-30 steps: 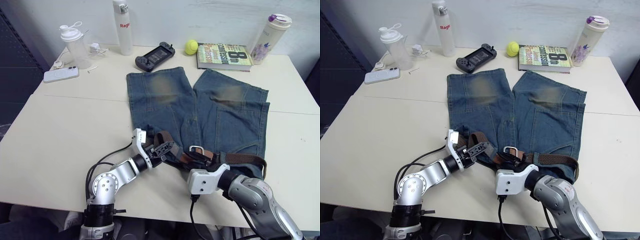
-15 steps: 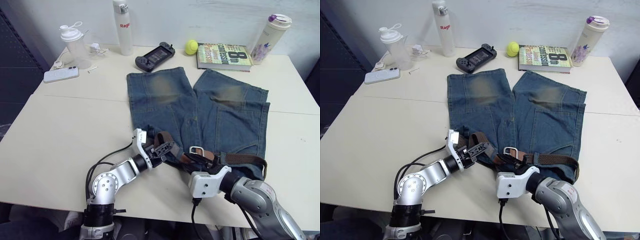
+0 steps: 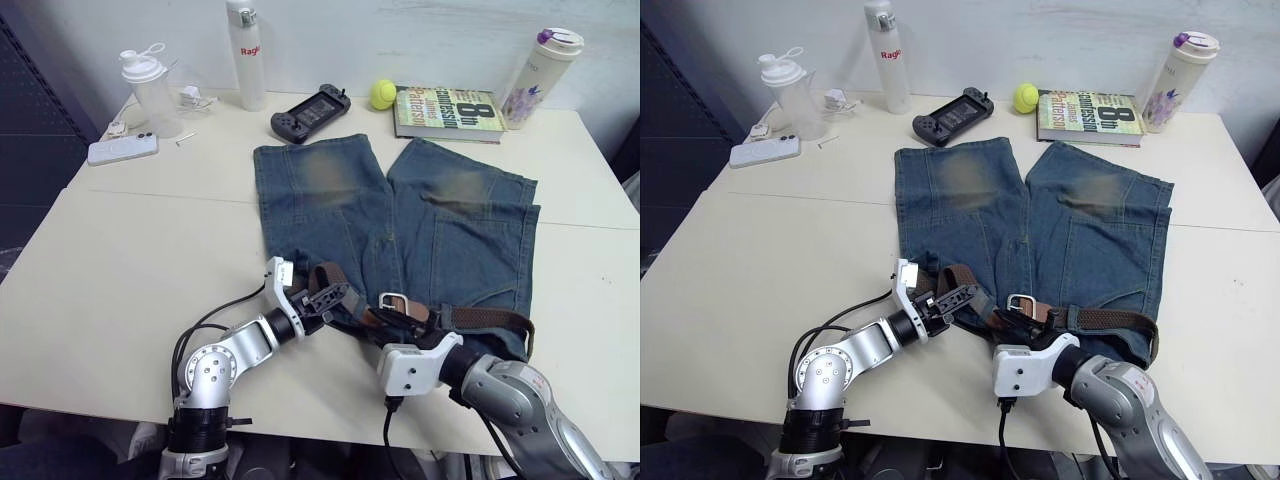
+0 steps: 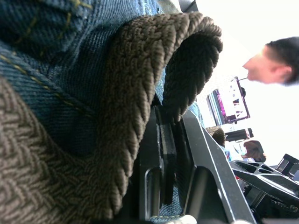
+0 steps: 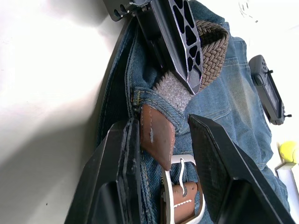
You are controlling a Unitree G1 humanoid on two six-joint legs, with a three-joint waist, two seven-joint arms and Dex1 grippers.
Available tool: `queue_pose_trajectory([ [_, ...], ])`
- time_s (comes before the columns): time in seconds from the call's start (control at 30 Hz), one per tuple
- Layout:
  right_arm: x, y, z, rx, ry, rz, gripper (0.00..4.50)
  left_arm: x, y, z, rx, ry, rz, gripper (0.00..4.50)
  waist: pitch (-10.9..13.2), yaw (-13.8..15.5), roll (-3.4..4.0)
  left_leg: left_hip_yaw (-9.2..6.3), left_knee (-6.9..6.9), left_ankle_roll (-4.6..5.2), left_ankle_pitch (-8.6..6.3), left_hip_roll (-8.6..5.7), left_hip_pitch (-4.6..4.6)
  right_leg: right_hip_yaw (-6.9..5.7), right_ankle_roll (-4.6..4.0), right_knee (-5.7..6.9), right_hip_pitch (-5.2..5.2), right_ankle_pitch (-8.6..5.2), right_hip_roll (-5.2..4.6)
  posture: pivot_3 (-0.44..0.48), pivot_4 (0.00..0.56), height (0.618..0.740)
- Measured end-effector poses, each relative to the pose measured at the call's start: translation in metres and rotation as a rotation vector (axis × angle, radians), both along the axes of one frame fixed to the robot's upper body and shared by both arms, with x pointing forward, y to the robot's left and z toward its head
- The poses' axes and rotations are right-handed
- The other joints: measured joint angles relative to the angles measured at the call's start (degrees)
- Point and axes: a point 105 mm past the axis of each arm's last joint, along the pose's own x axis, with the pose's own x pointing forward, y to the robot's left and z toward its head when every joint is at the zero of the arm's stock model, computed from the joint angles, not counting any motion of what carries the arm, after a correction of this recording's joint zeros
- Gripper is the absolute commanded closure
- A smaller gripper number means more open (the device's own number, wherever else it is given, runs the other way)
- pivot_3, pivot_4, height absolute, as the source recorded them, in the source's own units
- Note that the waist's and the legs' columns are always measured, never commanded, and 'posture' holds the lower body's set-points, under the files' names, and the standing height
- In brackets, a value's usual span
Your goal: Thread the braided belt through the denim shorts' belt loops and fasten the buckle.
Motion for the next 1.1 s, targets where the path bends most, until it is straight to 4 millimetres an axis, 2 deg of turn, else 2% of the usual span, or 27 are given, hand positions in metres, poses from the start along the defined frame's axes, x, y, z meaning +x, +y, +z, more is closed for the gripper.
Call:
queue_pose_trajectory([
  [0.03,0.0,0.0,0.0,-0.001,0.0,0.0,4.42,0.0,0.0,0.0,0.0,0.0,0.0,4.5,0.0,-0.02,0.0,0.0,0.0,0.0,0.0,0.0,0.0,0.0,0.0,0.0,0.0,0.0,0.0,0.0,0.15,0.74],
  [0.07,0.0,0.0,0.0,-0.002,-0.001,0.0,4.47,0.0,0.0,0.0,0.001,0.0,0.0,4.5,0.0,-0.03,0.0,0.0,0.01,0.0,0.0,0.0,0.0,0.0,0.0,0.0,0.0,0.0,0.0,0.0,0.15,0.74],
  [0.43,0.0,0.0,0.0,-0.001,0.001,-0.001,4.47,0.0,0.003,-0.001,0.009,-0.006,-0.004,4.5,0.0,-0.07,0.0,0.0,0.01,0.0,0.0,0.01,0.0,0.01,0.0,0.01,-0.01,0.0,0.01,0.0,0.15,0.74],
  [0.5,0.0,0.0,0.0,0.002,0.006,0.0,4.5,-0.002,0.006,-0.001,0.019,-0.018,-0.021,3.63,0.0,-0.26,0.0,0.0,0.0,0.0,0.0,0.02,0.0,0.01,-0.01,0.04,-0.02,-0.01,0.03,0.0,0.15,0.74],
  [0.53,0.001,0.0,0.001,0.007,0.005,-0.006,4.5,-0.004,0.007,-0.001,0.026,-0.023,-0.044,3.37,0.0,-0.38,0.0,0.0,0.0,0.0,0.0,0.03,0.0,0.02,-0.02,0.04,-0.02,-0.01,0.04,0.0,0.15,0.74],
  [0.67,0.005,0.0,0.006,0.012,-0.012,-0.014,4.5,-0.019,0.013,0.005,0.087,-0.081,-0.154,1.65,0.0,-0.83,0.0,0.0,-0.01,-0.02,0.01,0.02,0.02,0.12,-0.06,0.09,-0.04,-0.03,0.05,0.0,0.15,0.74],
  [0.7,0.006,0.0,0.007,0.018,-0.015,-0.013,4.5,-0.025,0.02,0.007,0.107,-0.095,-0.18,1.65,0.0,-1.21,0.0,0.0,-0.03,-0.02,0.01,0.03,0.03,0.15,-0.07,0.11,-0.06,-0.04,0.07,0.0,0.15,0.74],
  [0.87,0.009,0.0,0.015,0.033,-0.03,-0.018,4.5,-0.05,0.086,0.009,0.224,-0.084,-0.238,1.65,-0.01,-1.71,0.01,-0.01,-0.11,-0.17,0.06,0.18,0.1,0.31,-0.33,0.18,-0.18,-0.22,0.18,0.0,0.15,0.74],
  [0.9,0.009,-0.001,0.018,0.035,-0.041,-0.02,4.5,-0.051,0.1,0.017,0.247,-0.102,-0.246,1.65,-0.01,-1.61,0.02,-0.01,-0.12,-0.23,0.07,0.2,0.1,0.32,-0.38,0.19,-0.22,-0.26,0.2,0.0,0.15,0.74],
  [0.97,0.009,-0.001,0.021,0.03,-0.053,-0.016,4.5,-0.044,0.116,0.041,0.243,-0.18,-0.261,1.65,-0.01,-1.23,0.02,-0.11,-0.11,-0.33,0.08,0.17,0.12,0.36,-0.43,0.23,-0.2,-0.31,0.19,0.0,0.15,0.74],
  [1.03,0.006,-0.002,0.02,0.024,-0.05,-0.009,4.5,-0.028,0.126,0.065,0.22,-0.264,-0.257,1.65,-0.01,-1.29,0.02,-0.1,-0.13,-0.36,0.08,0.14,0.14,0.42,-0.44,0.25,-0.21,-0.31,0.2,0.0,0.15,0.74],
  [1.1,0.004,-0.003,0.018,0.022,-0.04,-0.011,4.5,-0.013,0.129,0.078,0.203,-0.315,-0.246,1.65,-0.01,-1.31,0.02,-0.09,-0.16,-0.36,0.08,0.12,0.14,0.43,-0.43,0.3,-0.22,-0.31,0.19,0.0,0.15,0.74],
])
